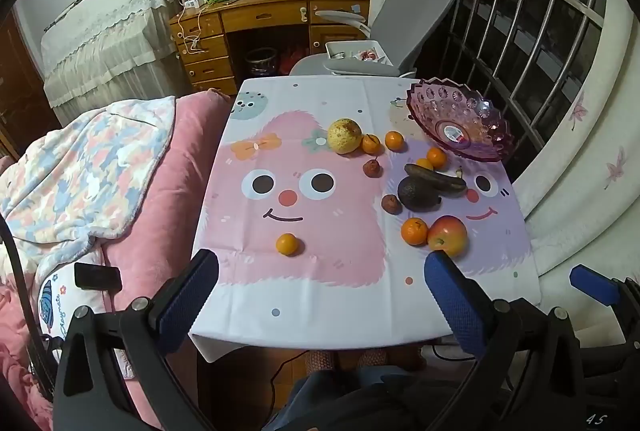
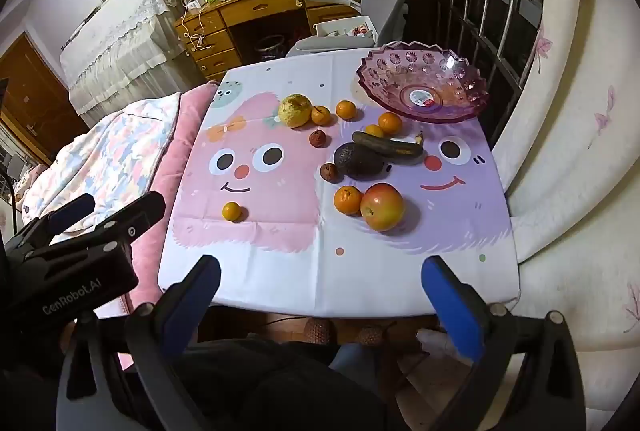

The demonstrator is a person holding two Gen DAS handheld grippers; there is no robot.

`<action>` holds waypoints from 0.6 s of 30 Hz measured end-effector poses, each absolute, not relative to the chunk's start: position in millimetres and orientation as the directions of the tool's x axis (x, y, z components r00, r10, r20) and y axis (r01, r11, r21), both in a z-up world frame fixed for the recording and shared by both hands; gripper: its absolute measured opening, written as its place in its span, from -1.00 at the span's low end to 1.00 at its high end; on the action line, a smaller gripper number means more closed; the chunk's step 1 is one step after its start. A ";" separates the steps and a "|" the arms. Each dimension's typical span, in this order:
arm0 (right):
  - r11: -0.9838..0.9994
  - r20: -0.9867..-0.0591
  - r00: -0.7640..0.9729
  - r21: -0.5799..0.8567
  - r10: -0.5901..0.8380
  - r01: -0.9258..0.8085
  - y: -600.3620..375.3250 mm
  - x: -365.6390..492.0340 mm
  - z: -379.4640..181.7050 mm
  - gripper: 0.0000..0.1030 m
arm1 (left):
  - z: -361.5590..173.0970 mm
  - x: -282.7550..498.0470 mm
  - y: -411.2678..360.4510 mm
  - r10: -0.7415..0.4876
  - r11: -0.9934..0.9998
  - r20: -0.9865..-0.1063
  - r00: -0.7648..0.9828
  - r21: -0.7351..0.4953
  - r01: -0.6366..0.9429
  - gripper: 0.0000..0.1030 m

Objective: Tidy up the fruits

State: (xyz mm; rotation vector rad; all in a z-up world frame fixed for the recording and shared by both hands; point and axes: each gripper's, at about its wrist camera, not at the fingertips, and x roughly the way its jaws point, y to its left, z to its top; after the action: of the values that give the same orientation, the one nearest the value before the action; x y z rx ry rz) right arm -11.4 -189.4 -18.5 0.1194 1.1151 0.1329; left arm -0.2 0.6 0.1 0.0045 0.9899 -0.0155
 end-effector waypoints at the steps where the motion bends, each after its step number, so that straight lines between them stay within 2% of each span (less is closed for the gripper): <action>1: 0.986 -0.885 0.435 0.162 0.166 -0.047 -188.9 -11.0 -18.3 0.96 | 0.3 -0.4 1.1 -0.011 1.000 -0.836 0.549 -0.004 0.014 0.99; 18: 0.987 -0.886 0.434 0.156 0.160 -0.046 -186.9 -3.6 -17.8 0.96 | 1.2 0.5 6.8 -0.005 1.000 -0.834 0.552 0.004 0.014 0.99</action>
State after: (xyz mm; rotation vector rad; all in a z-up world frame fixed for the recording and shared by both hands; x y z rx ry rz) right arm -3.6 -186.9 -17.8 0.1138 1.1149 0.1287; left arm 0.5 6.8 1.2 0.0100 0.9862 -0.0108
